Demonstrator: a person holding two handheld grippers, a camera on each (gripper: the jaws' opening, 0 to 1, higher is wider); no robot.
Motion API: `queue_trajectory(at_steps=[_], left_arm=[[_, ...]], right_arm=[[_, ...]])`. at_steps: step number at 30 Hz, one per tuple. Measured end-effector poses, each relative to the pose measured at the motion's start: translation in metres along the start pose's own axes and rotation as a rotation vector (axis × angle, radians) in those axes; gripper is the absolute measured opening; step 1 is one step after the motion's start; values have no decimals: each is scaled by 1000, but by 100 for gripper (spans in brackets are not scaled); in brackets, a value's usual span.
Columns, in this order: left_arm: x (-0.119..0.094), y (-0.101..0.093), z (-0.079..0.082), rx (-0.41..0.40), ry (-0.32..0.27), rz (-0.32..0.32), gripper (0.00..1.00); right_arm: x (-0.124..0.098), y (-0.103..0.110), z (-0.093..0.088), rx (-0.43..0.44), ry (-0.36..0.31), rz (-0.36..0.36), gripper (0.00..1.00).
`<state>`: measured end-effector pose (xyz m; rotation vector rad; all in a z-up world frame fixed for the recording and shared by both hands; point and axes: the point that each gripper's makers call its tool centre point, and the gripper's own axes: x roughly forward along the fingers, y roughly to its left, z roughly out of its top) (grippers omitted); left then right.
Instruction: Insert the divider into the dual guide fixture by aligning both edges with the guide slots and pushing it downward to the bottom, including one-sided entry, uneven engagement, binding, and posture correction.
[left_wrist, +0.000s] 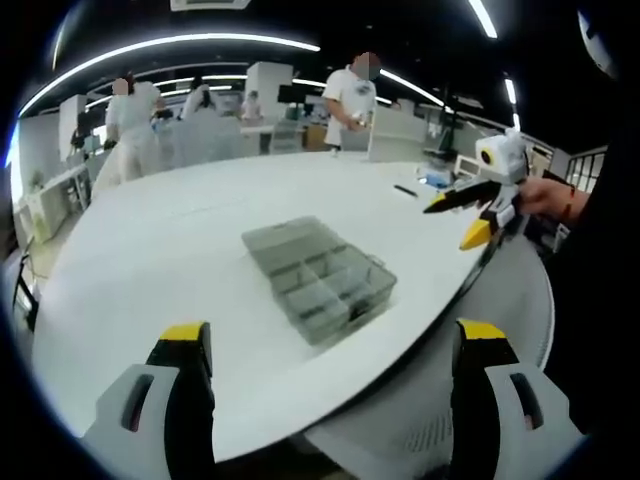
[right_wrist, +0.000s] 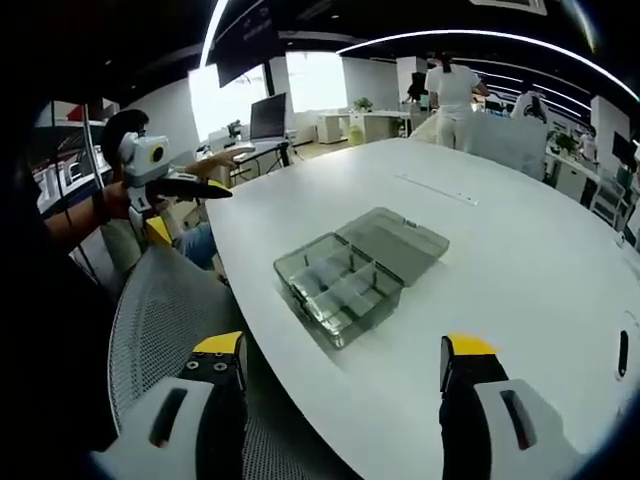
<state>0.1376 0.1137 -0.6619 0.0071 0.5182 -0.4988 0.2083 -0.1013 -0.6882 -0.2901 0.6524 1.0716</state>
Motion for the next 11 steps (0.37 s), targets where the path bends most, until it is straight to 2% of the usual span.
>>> queue_trajectory(at_steps=[11], left_arm=[[1, 4, -2, -11, 0, 6, 99]], right_arm=[[3, 0, 3, 0, -1, 15, 78]])
